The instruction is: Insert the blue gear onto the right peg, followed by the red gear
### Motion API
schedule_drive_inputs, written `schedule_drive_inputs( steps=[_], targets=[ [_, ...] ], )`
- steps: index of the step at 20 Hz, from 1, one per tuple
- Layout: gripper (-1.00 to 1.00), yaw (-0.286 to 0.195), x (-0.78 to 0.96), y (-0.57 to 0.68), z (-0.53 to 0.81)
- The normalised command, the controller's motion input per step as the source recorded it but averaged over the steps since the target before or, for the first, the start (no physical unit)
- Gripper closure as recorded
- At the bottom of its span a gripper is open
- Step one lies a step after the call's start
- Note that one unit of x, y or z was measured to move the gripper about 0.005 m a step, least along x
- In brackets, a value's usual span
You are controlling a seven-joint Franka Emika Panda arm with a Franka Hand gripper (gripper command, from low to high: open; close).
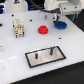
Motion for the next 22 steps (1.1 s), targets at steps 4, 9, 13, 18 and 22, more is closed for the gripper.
schedule_drive_inputs(
  steps=[4, 9, 13, 18, 22],
  targets=[
    [1.0, 0.0, -0.22, -0.05, -0.42],
    [1.0, 0.0, -0.31, -0.03, -0.31],
    [1.0, 0.0, -0.27, -0.04, -0.15],
    [1.0, 0.0, -0.24, -0.02, -0.05],
    [1.0, 0.0, 0.21, -0.1, 0.42]
  ],
)
